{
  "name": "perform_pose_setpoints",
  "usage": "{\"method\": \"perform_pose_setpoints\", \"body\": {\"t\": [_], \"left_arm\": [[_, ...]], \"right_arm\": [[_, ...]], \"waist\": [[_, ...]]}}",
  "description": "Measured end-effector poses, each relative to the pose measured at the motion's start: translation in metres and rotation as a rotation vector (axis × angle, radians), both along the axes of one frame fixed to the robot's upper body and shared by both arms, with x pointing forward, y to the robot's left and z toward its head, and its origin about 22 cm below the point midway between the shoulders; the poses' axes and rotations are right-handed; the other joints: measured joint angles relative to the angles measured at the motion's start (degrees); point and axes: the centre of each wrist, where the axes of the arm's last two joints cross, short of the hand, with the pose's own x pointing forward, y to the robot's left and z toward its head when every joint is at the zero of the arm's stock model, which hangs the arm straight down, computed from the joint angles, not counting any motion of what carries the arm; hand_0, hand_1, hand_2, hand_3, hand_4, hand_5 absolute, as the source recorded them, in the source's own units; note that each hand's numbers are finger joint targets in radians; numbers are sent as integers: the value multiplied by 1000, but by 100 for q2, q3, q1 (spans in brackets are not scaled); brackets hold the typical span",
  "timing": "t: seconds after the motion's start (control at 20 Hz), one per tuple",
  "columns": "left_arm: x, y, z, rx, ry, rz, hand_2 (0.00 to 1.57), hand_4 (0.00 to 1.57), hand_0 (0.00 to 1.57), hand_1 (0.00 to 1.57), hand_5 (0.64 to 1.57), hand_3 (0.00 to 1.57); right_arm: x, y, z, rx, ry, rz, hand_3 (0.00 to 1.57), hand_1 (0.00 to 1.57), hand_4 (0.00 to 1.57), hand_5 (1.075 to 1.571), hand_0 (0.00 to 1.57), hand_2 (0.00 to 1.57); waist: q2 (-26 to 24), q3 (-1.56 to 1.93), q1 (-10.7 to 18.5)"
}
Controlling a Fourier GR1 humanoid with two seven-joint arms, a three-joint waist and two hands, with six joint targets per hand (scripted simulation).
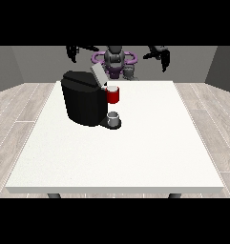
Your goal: Insert the coffee pod into the coffee machine and close the lid
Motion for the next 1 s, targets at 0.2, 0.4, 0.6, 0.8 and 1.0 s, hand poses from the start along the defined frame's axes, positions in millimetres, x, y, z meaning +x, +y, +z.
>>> {"method": "perform_pose_setpoints", "body": {"t": [0.2,0.4,0.6,0.8,1.0], "left_arm": [[0,-5,16,-3,-43,-11,0,282,0,0,1571,0],[-4,2,31,-6,-74,7,0,371,0,0,1571,0],[-13,8,37,-5,-109,20,0,356,0,0,1571,0],[-21,13,44,-4,-142,40,0,362,0,0,1571,0],[-27,13,53,0,-153,63,0,336,0,0,1571,0]], "right_arm": [[12,-1,5,71,-2,-12,0,0,176,1571,0,0],[22,5,10,96,14,4,0,0,56,1571,0,0],[31,16,19,83,15,35,0,0,0,1571,0,0],[41,27,30,76,5,71,0,0,0,1571,0,0],[46,34,32,60,2,109,0,0,0,1571,0,0]], "waist": [[295,1,118],[508,1,79],[701,1,-3],[864,0,-51],[955,-1,-93]]}}
